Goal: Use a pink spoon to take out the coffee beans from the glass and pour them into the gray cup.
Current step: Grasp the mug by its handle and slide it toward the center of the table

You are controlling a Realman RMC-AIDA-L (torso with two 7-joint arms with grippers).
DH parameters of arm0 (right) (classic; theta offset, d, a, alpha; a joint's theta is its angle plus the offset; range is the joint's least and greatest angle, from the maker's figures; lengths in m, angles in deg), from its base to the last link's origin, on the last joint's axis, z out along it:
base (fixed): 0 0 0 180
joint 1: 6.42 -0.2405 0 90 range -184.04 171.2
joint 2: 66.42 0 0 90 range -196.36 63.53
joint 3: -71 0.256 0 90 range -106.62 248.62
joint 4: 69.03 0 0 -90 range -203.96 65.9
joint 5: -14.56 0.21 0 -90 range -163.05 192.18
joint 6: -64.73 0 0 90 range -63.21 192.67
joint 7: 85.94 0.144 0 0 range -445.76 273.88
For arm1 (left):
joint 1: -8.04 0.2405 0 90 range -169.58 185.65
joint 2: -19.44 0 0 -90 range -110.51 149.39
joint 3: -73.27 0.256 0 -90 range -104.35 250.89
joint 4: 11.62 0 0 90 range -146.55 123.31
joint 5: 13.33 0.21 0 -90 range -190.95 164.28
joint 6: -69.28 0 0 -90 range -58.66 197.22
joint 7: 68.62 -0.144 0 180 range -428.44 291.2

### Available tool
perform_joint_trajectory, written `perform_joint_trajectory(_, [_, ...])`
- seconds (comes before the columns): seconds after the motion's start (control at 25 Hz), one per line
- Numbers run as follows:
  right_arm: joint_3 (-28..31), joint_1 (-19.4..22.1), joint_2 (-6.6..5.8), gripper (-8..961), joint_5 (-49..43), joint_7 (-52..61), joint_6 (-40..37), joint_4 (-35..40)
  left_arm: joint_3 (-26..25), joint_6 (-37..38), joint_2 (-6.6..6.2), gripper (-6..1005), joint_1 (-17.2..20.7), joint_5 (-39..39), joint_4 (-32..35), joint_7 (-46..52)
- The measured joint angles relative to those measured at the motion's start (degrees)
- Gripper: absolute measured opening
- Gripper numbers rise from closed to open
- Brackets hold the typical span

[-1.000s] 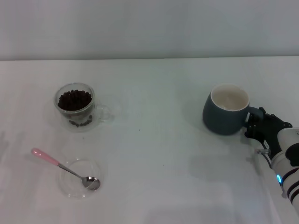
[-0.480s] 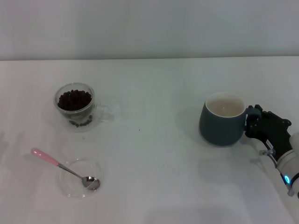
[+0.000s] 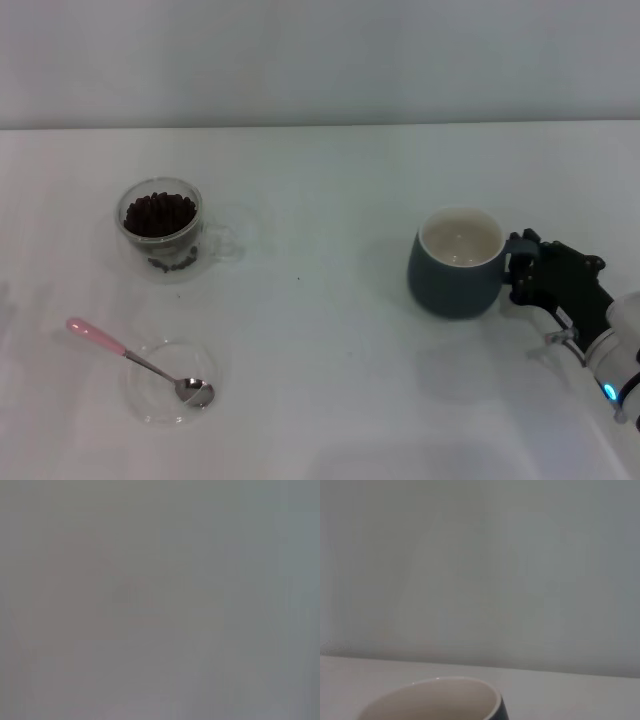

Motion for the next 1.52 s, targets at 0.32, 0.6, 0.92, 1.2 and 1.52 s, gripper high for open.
perform_joint_trajectory(0.32, [-1.8,-0.2,0.07,119,-7.3,3.4,0.0,-0.9,0.0,0.0,0.0,890,0.1,-0.4,0.0,0.0])
perform_joint_trajectory(0.6, [-3.5,0.1,0.09,118,-10.4,4.4,-0.3,-1.8,0.0,0.0,0.0,889,0.4,-0.3,0.0,-0.1])
perform_joint_trajectory(0.92, [-7.3,0.3,0.1,116,-10.7,4.5,-2.1,-4.5,0.2,0.0,0.0,889,0.4,-0.2,-0.4,-0.2])
perform_joint_trajectory(1.2, [-8.0,0.6,0.17,115,-10.4,4.5,-1.9,-5.1,0.4,0.0,0.0,890,0.3,-0.1,-0.4,0.0])
perform_joint_trajectory(1.52, [-7.9,0.5,0.08,113,-10.5,4.5,-0.9,-4.7,0.2,0.0,0.0,890,0.1,0.1,-0.5,0.0])
